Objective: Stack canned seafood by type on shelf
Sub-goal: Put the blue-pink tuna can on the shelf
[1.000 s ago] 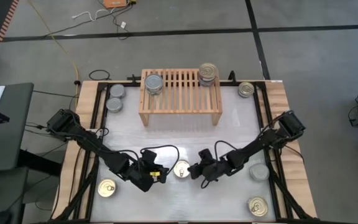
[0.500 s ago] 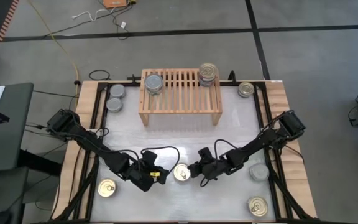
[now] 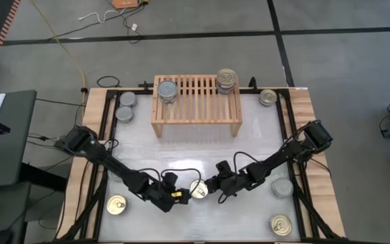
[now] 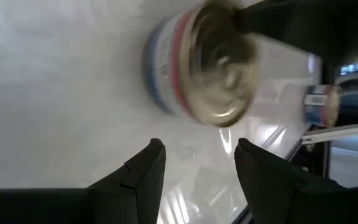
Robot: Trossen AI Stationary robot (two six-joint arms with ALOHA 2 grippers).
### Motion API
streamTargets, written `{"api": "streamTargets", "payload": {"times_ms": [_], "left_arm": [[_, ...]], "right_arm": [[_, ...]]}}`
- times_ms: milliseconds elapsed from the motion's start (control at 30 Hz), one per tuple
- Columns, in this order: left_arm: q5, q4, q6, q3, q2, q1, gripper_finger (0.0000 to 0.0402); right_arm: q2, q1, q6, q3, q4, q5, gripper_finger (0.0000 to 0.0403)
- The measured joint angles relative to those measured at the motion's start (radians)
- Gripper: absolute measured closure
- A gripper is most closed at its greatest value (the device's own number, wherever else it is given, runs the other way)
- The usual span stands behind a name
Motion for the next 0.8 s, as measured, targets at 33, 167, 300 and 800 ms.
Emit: {"api": "streamTargets", "payload": {"times_ms": [33,167,300,800], "left_arm": [[0.0,0.012,-0.018,0.0,0.012,0.0,0.0217],[-0.009,0.063,-0.058,0.0,0.04,-0.006,0.0217],[-0.038,0.126,-0.072,0.0,0.069,-0.007,0.0217],[-0.071,0.267,-0.133,0.0,0.158,-0.003,0.0217]], "right_arm": [[0.0,0.003,0.0,0.0,0.0,0.001,0.0352],[0.0,0.006,0.007,0.0,-0.002,0.003,0.0352],[0.0,0.015,0.008,0.0,-0.006,0.006,0.0352],[-0.001,0.03,0.06,0.002,-0.049,0.021,0.0357]]}}
